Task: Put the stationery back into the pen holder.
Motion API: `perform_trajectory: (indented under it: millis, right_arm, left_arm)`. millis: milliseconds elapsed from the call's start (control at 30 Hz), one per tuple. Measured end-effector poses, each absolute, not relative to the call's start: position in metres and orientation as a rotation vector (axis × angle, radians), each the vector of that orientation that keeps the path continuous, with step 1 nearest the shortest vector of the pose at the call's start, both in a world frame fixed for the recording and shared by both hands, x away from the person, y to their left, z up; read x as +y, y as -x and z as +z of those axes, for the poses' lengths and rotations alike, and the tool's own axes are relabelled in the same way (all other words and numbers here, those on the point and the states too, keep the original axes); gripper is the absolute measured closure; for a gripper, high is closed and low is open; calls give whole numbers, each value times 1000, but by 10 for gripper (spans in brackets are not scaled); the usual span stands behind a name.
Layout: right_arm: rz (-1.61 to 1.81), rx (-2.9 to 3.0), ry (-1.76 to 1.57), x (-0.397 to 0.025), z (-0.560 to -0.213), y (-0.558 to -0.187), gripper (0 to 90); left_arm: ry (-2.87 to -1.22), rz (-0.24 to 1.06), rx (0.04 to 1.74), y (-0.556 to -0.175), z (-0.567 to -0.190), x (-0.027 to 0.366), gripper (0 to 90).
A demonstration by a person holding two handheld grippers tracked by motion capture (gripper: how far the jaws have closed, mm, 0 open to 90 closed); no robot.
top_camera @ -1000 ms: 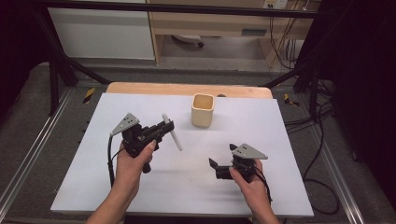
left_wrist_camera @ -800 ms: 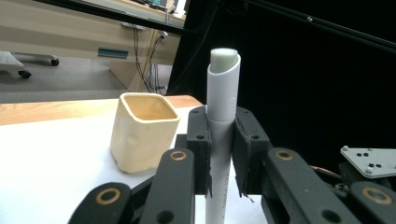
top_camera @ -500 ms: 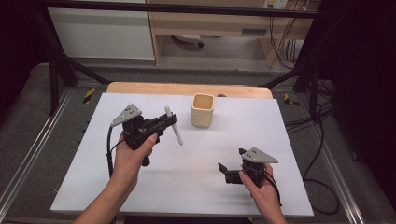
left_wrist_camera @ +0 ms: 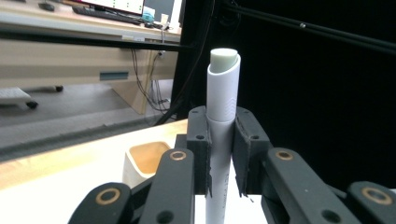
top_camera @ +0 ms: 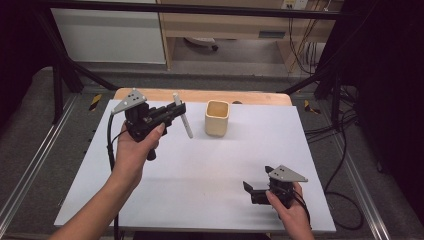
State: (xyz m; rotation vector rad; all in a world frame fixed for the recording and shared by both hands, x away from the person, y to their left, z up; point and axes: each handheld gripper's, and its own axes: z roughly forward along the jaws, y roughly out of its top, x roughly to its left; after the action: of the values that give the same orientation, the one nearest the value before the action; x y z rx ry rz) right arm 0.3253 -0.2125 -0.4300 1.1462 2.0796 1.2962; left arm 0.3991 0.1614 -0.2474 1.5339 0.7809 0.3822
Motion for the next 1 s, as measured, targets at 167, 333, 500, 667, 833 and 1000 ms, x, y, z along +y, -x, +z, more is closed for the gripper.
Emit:
perform_trajectory:
  millis: [167,333,500,667,833,1000]
  right_arm:
    - [1295,2077,-1162,-213,-432,-328,35]
    - [1294,2068,-1177,-214,-433,-329,36]
    - [1297,2067,-1174,-213,-433,-329,37]
    - [1304,2061,-1178,-214,-433,-329,38]
    - [1304,2064,-1167,-213,-431,-328,39]
    - [1287,2078,-1141,-211,-431,-327,39]
  left_arm:
    - [-1564,397,760,-406,-242,155,786]
    - [-1589,402,753,-412,-242,147,786]
    - [-1619,432,762,-418,-243,138,785]
    - [-1634,460,772,-428,-244,130,786]
    - [-1636,470,792,-438,-245,122,786]
    - [-1646,489,793,-443,-245,115,786]
